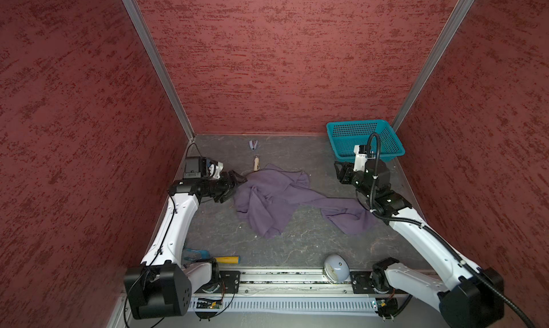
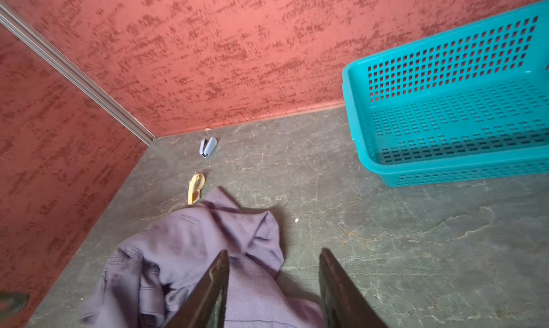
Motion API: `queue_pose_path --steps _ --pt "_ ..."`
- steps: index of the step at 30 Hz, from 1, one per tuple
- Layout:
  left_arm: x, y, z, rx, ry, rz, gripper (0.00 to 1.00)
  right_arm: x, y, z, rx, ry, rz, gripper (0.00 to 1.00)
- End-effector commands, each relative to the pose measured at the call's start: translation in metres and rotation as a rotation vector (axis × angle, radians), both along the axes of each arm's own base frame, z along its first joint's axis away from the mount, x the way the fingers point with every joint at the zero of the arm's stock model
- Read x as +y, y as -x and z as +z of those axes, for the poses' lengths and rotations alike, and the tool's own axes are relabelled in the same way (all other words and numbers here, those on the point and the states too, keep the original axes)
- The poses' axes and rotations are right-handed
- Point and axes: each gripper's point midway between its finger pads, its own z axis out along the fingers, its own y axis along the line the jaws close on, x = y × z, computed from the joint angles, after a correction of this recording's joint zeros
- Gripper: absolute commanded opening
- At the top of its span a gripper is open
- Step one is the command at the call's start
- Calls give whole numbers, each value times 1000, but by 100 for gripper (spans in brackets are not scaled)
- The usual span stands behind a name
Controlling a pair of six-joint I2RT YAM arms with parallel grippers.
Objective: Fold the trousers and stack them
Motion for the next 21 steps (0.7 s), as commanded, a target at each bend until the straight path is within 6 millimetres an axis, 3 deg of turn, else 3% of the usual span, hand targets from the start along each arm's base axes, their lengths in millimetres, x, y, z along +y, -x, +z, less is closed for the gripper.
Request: queue_pose_path --steps 1,4,6,9,13,16,21 --pt "11 -1 36 -136 -64 9 81 8 -8 21 -39 -5 29 50" --pt "19 -3 37 -125 -118 31 80 26 -12 8 4 95 58 41" --pt "15 -4 28 -93 -125 19 78 52 -10 -9 36 220 107 36" --pt "1 -5 5 -25 -191 -35 79 94 -6 -40 101 279 230 36" --pt "-21 -12 -23 34 -339 -126 82 134 -10 -65 157 184 334 40" --pt "-36 -22 -48 93 -429 -184 83 154 -16 -72 173 130 377 42" --pt "-44 -25 -89 193 -537 -234 83 171 -24 -90 217 118 413 56"
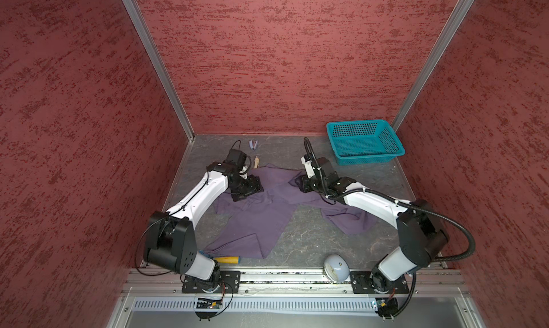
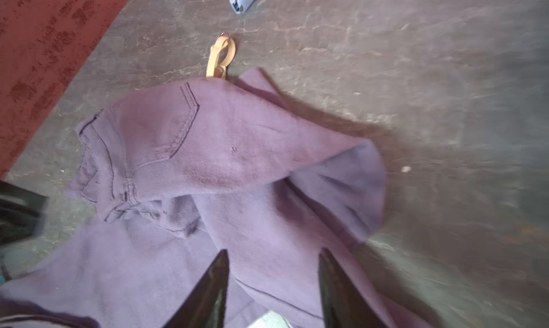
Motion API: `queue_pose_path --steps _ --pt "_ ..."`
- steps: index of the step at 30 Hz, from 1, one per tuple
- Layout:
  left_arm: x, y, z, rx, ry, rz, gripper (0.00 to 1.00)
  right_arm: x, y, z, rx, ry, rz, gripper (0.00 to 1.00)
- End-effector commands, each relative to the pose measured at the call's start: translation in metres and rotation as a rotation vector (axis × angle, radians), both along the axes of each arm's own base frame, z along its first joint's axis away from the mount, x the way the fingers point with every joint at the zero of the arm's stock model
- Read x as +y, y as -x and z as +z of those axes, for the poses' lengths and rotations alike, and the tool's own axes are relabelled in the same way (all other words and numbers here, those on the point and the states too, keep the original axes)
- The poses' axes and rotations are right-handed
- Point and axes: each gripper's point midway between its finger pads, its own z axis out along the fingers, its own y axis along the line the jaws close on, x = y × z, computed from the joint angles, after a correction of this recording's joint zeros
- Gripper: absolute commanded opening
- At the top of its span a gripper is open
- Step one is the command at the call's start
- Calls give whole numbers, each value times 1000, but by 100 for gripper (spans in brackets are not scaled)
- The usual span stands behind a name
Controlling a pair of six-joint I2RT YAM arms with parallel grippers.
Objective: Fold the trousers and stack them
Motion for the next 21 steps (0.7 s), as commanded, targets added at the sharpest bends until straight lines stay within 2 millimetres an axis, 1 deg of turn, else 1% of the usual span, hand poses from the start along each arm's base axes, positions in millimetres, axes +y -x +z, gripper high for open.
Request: queue_pose_path --steps 1,4,7,12,15,17,18,19,21 --pt "13 -3 -17 6 -121 3 83 21 -14 23 -51 -81 28 59" --pt "21 1 -28 29 -171 10 84 19 -19 4 -24 -38 6 66" --pt "26 7 -41 53 -225 -8 86 20 -24 -10 3 -9 -3 69" --pt "27 8 -60 78 -301 -48 87 25 -31 -13 10 -9 -2 70" --pt "24 6 -71 90 -324 -76 88 23 -34 -15 12 -5 -15 70" --pt "26 8 -82 114 -354 -90 87 20 -35 -17 14 -3 -25 70" --pt "28 8 -86 126 -366 -90 85 18 -34 -18 19 -1 -30 70" --pt "30 9 -90 141 -380 -88 79 16 -35 -18 19 -2 -35 70" --pt "32 9 -93 149 -399 -85 64 13 -34 -19 22 -3 -42 71"
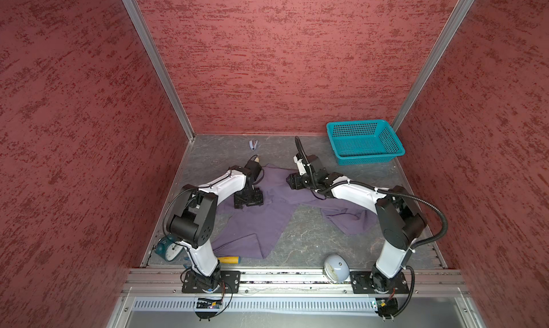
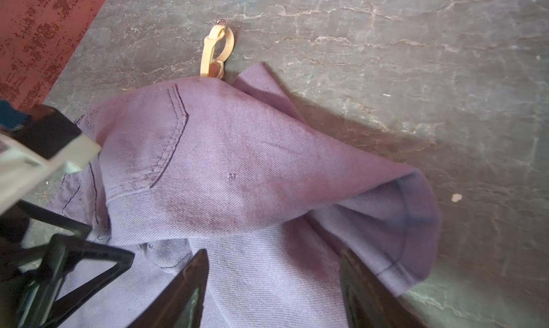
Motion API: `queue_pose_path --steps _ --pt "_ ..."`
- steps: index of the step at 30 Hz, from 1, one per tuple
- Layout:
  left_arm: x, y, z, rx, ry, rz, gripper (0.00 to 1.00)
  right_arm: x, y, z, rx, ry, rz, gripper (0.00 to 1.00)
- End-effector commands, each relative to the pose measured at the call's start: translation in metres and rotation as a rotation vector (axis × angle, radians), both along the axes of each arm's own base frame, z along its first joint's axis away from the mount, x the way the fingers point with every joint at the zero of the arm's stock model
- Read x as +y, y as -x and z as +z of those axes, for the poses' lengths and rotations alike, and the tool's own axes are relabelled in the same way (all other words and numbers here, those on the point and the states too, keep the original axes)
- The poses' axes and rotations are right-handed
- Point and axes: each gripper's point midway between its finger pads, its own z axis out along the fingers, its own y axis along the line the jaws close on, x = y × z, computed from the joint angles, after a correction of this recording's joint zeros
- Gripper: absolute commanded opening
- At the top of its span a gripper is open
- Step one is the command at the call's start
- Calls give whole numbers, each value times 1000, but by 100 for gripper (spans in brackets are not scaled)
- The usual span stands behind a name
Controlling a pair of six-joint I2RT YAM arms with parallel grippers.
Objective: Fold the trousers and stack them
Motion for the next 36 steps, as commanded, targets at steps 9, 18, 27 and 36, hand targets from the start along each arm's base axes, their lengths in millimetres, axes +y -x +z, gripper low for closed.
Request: queue_pose_path --steps 9,18,27,36 --pt "7 -24 34 -96 -63 -8 15 -15 -8 4 -11 -9 -52 70" --pt "22 -37 67 -145 -165 -31 0 -22 -9 2 -13 -2 -74 70" --pt "42 -76 234 -519 -250 -2 0 -38 2 -5 -20 35 -68 80" --pt "35 -79 363 -857 -156 18 0 -53 -3 2 -64 36 -89 85"
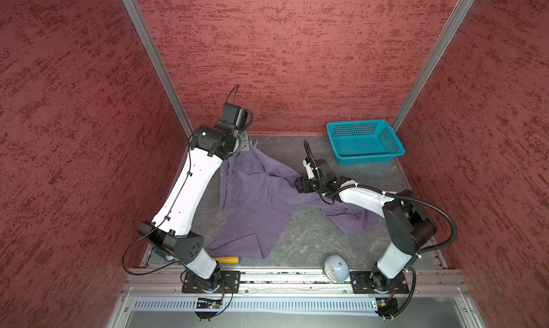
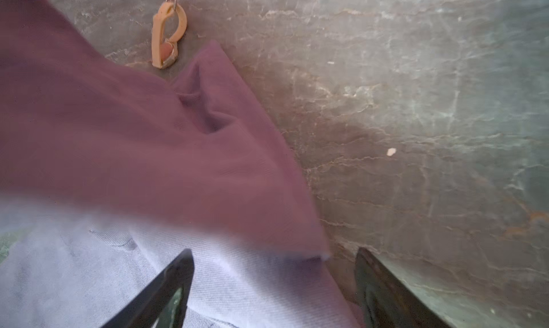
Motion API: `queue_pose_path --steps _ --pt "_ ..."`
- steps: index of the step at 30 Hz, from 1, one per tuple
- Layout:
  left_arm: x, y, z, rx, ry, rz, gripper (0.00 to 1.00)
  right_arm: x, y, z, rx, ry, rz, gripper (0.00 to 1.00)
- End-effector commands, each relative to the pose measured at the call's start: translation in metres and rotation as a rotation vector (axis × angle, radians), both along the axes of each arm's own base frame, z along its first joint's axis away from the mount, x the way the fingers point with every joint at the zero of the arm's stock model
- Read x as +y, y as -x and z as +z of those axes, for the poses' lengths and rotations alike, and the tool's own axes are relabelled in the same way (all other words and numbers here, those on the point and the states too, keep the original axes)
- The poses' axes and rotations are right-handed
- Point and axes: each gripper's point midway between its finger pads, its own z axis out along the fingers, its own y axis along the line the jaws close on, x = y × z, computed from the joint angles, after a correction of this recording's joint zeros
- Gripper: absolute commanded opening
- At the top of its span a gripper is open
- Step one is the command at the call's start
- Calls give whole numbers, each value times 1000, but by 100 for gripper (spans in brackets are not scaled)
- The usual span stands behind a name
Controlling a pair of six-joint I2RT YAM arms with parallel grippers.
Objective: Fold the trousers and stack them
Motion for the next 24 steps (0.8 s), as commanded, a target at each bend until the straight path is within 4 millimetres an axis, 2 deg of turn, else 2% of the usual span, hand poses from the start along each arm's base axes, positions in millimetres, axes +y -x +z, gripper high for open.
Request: queue_pose_path --steps 1,4,8,16,20,22,24 --pt "6 6 32 -78 -31 -7 0 -9 -13 17 -71 -32 -13 84" --pt "8 12 53 -129 -19 -15 0 -5 -20 23 -85 -87 22 83" --pt "8 18 65 -151 -8 -30 0 24 -17 29 -33 -161 149 82" --pt "9 21 76 -168 4 -40 0 42 7 -3 44 -197 182 82" --pt "-2 22 79 -159 53 -87 0 44 2 -12 29 -208 150 81" --pt "-5 24 83 -162 74 -104 0 42 -9 -19 11 -193 109 76" --pt "-9 27 90 -172 99 -121 0 36 -27 -29 -11 -166 43 58"
